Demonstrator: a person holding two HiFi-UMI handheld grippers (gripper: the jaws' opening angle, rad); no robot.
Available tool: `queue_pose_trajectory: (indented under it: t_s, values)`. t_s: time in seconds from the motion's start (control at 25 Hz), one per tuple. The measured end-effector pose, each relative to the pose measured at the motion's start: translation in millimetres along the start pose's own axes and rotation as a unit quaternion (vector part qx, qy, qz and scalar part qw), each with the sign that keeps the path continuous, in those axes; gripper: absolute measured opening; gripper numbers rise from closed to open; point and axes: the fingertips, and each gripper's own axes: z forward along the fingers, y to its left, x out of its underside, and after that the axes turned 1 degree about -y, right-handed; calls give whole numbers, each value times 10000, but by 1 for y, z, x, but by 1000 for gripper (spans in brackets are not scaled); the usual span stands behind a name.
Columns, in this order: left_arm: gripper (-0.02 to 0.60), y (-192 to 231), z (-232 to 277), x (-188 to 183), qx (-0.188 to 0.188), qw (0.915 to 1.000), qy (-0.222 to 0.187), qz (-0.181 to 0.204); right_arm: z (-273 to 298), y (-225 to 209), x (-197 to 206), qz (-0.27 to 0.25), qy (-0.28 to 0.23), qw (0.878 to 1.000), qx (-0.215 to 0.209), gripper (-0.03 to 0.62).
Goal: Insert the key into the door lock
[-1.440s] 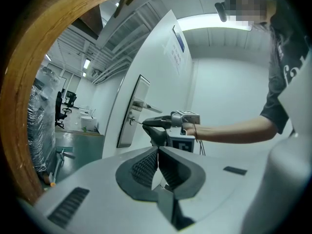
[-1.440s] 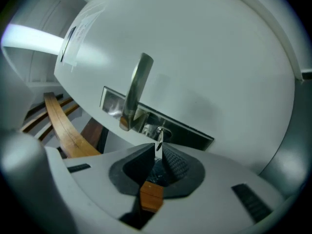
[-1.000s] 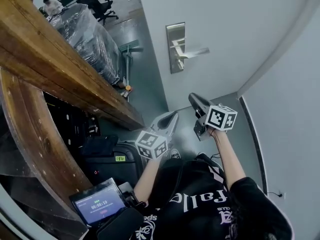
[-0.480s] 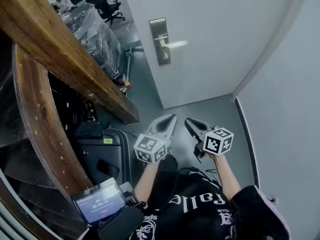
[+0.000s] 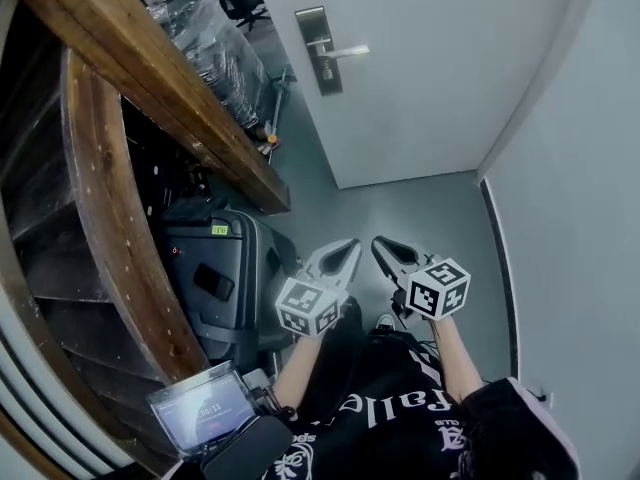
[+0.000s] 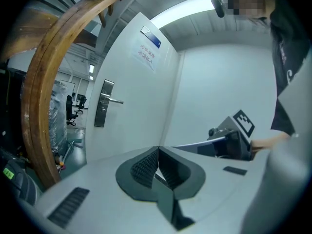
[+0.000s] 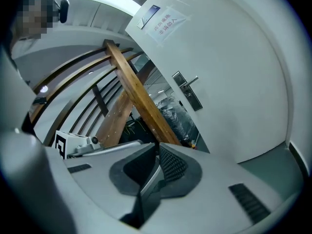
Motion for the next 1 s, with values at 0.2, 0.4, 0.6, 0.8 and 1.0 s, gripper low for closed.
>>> queue_pose_trajectory:
  t_s: [0.2, 0.4, 0.6, 0.8, 1.0]
  values:
    - [6, -5, -28, 8, -264, 9996, -27, -83, -10, 23, 22, 175, 97, 9996, -197, 37]
    - [6, -11, -52, 15, -291, 9994, -53, -170, -21, 41, 55, 244, 329, 9991, -145, 37]
    - [6, -24, -91, 22, -152, 9998, -94, -109, -28, 75, 80, 283, 366, 9989, -75, 37]
    - [6, -34, -154, 39, -24, 9999, -81, -101, -27, 131, 111, 281, 296, 9992, -36, 37]
    - [6, -47, -212, 74, 91, 9997, 79, -207, -42, 185, 150, 349, 218, 9991, 107, 37]
